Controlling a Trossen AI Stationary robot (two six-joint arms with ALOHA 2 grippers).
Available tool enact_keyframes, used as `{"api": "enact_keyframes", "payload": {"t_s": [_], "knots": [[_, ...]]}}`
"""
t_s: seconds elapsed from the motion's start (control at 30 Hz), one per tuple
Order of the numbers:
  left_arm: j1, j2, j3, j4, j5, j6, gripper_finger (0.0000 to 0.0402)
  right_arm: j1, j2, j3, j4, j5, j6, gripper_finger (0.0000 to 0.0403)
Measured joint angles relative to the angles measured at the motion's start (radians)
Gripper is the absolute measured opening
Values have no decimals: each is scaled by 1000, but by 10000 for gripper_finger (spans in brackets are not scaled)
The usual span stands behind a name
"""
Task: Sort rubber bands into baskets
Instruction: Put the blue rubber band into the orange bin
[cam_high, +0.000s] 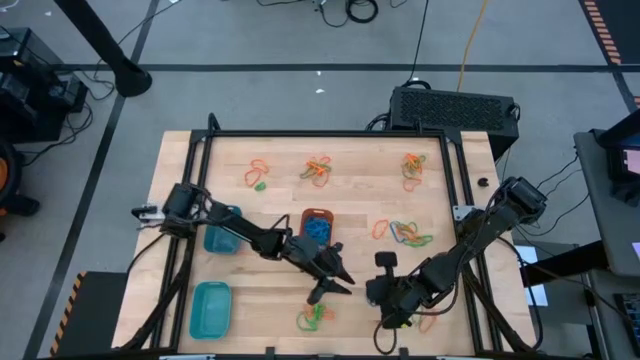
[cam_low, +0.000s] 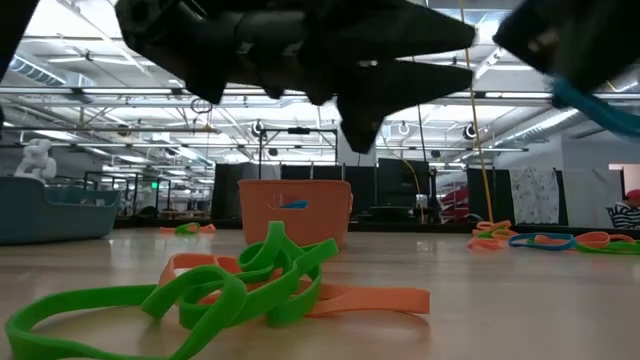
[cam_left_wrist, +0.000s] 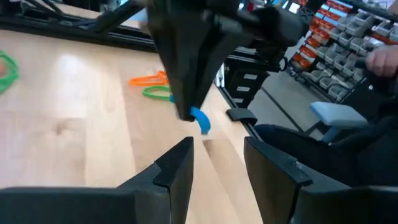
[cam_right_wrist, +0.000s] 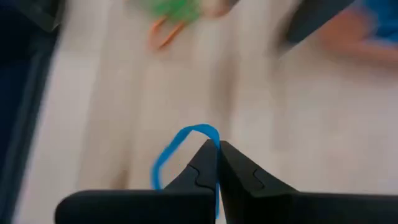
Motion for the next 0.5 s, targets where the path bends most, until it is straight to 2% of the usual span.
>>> {"api": "enact_keyframes", "payload": {"t_s": [0.13, 0.5], "knots": [[2, 51, 46, -5, -8, -45, 148, 0, -1, 46, -61, 109, 31, 0], [4, 79, 69, 24, -53, -44, 148, -34, -1, 56, -101, 159, 113, 0]]}}
